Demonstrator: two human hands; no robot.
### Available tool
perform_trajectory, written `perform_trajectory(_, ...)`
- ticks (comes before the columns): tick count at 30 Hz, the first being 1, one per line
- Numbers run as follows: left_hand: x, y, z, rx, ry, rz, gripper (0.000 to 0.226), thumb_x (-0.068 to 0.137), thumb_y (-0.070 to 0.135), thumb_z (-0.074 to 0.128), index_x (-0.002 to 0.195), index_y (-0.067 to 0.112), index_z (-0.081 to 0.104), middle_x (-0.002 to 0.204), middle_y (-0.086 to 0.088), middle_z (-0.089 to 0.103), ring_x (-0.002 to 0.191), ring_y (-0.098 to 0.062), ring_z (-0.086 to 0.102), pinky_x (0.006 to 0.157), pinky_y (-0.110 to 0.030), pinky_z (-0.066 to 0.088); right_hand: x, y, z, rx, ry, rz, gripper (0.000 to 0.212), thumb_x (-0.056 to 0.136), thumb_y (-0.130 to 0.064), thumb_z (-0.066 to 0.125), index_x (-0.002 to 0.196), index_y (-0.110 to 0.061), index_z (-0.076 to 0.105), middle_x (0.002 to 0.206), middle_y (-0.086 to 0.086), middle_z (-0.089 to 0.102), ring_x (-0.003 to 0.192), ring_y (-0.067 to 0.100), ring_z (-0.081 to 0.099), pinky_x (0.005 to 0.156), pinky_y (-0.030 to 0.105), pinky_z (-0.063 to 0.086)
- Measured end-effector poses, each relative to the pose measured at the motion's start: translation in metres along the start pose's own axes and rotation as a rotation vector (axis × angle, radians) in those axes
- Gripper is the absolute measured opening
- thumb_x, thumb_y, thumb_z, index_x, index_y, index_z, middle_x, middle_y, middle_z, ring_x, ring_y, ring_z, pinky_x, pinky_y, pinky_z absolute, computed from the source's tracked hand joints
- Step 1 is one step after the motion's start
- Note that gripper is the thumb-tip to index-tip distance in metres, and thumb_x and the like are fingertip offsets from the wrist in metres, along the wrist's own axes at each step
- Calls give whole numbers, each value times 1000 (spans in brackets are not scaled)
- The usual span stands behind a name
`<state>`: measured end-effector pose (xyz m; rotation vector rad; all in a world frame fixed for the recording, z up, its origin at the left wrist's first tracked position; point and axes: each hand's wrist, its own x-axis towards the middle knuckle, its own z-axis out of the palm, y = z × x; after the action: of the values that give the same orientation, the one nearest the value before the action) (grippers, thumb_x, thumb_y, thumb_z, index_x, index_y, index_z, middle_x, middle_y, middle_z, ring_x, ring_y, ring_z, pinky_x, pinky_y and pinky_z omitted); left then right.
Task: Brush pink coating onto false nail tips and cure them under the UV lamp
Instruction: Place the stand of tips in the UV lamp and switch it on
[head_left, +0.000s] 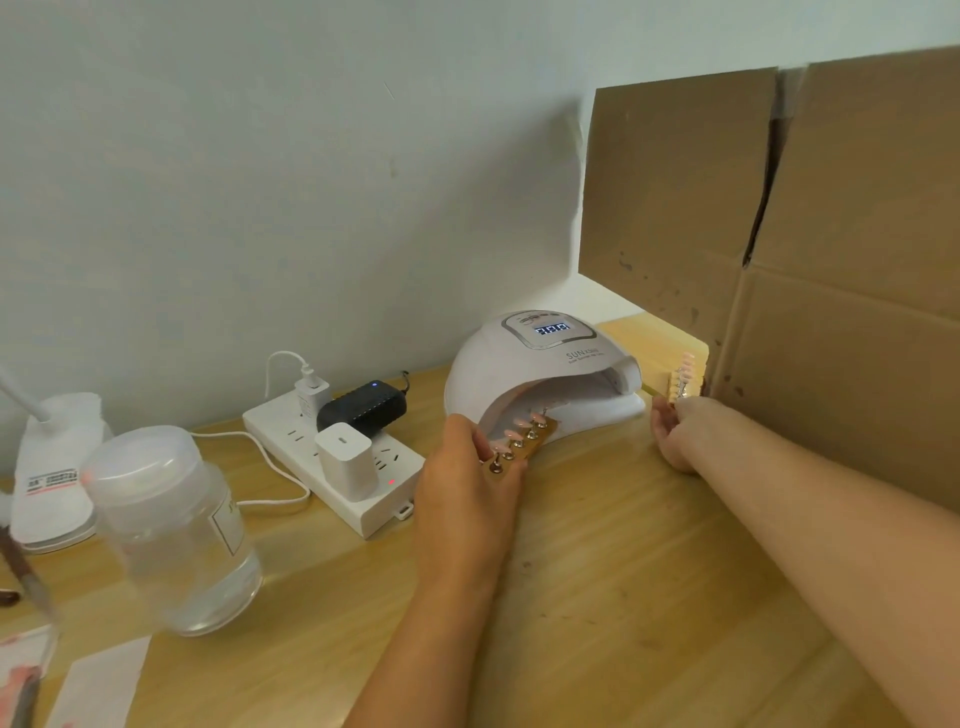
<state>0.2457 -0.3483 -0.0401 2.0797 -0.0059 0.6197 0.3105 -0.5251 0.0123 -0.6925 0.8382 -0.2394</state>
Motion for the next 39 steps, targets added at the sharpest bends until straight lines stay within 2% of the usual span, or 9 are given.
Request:
perform_trajectory(2, 0, -1, 1, -4, -2, 0, 32, 75, 23, 72, 79, 19, 40, 73, 9, 51, 71, -16, 49, 52, -20, 32, 5, -2, 3, -92, -7, -6, 27, 98, -6, 37, 72, -5, 47, 63, 1, 43, 50, 5, 41, 35, 14, 38)
perform_trajectory(5, 1, -1, 1, -8, -1, 2, 33, 75, 23, 72, 79, 20, 39, 73, 9, 51, 71, -16, 48, 53, -19, 32, 9, -2, 6, -249, -4, -57, 35, 99, -8, 31, 65, -9, 40, 62, -1, 39, 49, 4, 34, 30, 10, 30)
perform_trajectory(10, 1, -1, 2, -36, 5, -19, 34, 74, 23, 73, 78, 21, 39, 70, 9, 49, 69, -15, 48, 52, -21, 34, -10, 24, -13, -636, -123, -417, 29, 93, -21, 49, 66, -11, 52, 50, 1, 45, 31, 7, 33, 30, 13, 23)
perform_trajectory(15, 1, 0, 4, -57, 36, -20, 34, 74, 24, 73, 80, 22, 40, 75, 9, 52, 73, -12, 50, 59, -26, 40, -46, 48, -32, -1112, -541, -58, 23, 95, -21, 48, 87, -6, 62, 44, -1, 57, 28, 3, 40, 29, 12, 28)
perform_trajectory(19, 0, 1, 6, -74, 32, -4, 35, 71, 24, 73, 86, 22, 41, 78, 11, 54, 75, -11, 52, 62, -27, 42, -51, 60, -24, -1001, -582, -14, 24, 96, -26, 49, 87, -8, 62, 41, -2, 48, 26, 3, 32, 27, 12, 22)
perform_trajectory(25, 1, 2, 7, -107, -6, 19, 47, 67, 25, 79, 89, 29, 38, 81, 12, 55, 76, -1, 51, 62, -7, 37, -43, 63, -10, -853, -552, 16, 30, 94, -16, 51, 65, -8, 52, 38, -3, 41, 25, 3, 27, 26, 11, 19)
perform_trajectory(32, 0, 4, 7, -138, -67, 46, 49, 73, 27, 75, 109, 27, 43, 89, 18, 51, 89, -2, 53, 66, -7, 38, -20, 54, 2, -810, -455, -121, 19, 90, -10, 54, 71, -6, 54, 35, -4, 46, 25, 1, 33, 26, 11, 26)
perform_trajectory(36, 0, 5, 5, -176, -40, 70, 40, 78, 22, 69, 100, 36, 40, 93, 17, 51, 89, 2, 48, 66, -3, 35, -7, 47, 17, -811, -391, -164, 21, 91, -4, 44, 70, -5, 48, 31, -3, 47, 21, 2, 31, 26, 9, 25)
perform_trajectory(39, 0, 4, 5, -150, -11, 120, 33, 81, 18, 66, 105, 27, 45, 100, 13, 51, 91, 2, 43, 70, 1, 32, -2, 45, 29, -888, -364, -180, 18, 92, -3, 43, 74, -4, 46, 40, 4, 54, 20, 2, 32, 26, 9, 27)
